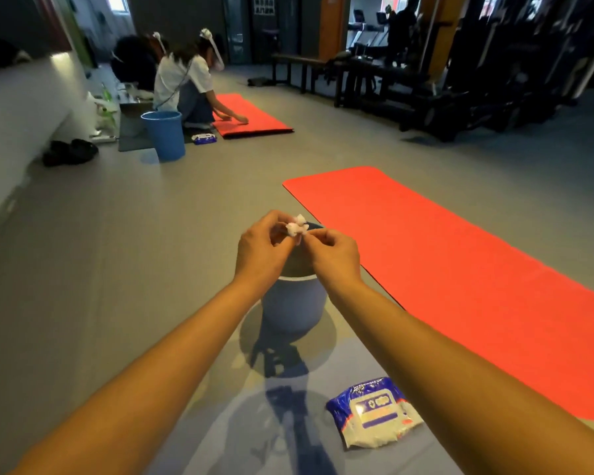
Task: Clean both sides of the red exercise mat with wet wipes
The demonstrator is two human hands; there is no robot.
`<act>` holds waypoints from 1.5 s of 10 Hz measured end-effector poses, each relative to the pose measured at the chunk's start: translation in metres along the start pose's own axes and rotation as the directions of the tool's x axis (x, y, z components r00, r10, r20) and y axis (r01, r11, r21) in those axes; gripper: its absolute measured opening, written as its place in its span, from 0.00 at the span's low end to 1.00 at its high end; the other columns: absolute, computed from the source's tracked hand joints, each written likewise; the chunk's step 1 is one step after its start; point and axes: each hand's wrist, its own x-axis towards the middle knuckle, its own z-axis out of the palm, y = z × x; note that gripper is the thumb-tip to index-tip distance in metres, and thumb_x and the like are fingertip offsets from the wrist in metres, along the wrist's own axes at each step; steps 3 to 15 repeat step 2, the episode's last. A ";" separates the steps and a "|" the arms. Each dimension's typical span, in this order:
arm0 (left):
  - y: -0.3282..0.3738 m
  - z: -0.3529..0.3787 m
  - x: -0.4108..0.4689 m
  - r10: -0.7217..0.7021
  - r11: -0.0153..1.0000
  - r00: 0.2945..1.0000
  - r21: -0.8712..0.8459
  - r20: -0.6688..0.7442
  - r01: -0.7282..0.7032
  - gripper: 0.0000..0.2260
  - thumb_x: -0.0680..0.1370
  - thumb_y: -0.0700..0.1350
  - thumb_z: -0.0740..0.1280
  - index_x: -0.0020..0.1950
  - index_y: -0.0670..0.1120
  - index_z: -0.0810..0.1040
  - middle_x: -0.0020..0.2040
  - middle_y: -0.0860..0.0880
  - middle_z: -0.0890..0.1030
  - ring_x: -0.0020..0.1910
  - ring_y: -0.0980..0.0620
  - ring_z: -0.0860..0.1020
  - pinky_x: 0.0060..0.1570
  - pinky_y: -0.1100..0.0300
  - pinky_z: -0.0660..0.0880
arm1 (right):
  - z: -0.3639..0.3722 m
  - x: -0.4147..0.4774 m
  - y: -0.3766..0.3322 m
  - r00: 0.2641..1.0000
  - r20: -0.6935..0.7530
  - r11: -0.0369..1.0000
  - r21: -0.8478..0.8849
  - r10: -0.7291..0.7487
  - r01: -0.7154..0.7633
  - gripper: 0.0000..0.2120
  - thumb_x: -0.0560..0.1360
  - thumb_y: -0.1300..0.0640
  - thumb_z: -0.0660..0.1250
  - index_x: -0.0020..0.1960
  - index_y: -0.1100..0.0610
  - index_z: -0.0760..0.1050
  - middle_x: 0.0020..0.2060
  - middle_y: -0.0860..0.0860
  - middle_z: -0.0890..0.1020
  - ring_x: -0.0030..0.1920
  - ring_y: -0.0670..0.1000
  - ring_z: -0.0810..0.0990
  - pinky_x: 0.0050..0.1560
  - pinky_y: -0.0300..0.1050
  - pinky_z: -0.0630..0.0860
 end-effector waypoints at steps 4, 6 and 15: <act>-0.035 0.031 0.028 -0.213 0.865 0.953 0.495 0.215 0.082 0.08 0.78 0.44 0.73 0.56 0.48 0.84 0.55 0.46 0.84 0.54 0.43 0.83 0.53 0.50 0.80 | -0.023 -0.002 -0.008 0.919 0.313 0.970 -0.080 0.241 -0.228 0.05 0.77 0.61 0.68 0.53 0.57 0.78 0.50 0.56 0.82 0.49 0.56 0.82 0.54 0.50 0.81; -0.035 0.031 0.028 -0.213 0.865 0.953 0.495 0.215 0.082 0.08 0.78 0.44 0.73 0.56 0.48 0.84 0.55 0.46 0.84 0.54 0.43 0.83 0.53 0.50 0.80 | -0.023 -0.002 -0.008 0.919 0.313 0.970 -0.080 0.241 -0.228 0.05 0.77 0.61 0.68 0.53 0.57 0.78 0.50 0.56 0.82 0.49 0.56 0.82 0.54 0.50 0.81; -0.035 0.031 0.028 -0.213 0.865 0.953 0.495 0.215 0.082 0.08 0.78 0.44 0.73 0.56 0.48 0.84 0.55 0.46 0.84 0.54 0.43 0.83 0.53 0.50 0.80 | -0.023 -0.002 -0.008 0.919 0.313 0.970 -0.080 0.241 -0.228 0.05 0.77 0.61 0.68 0.53 0.57 0.78 0.50 0.56 0.82 0.49 0.56 0.82 0.54 0.50 0.81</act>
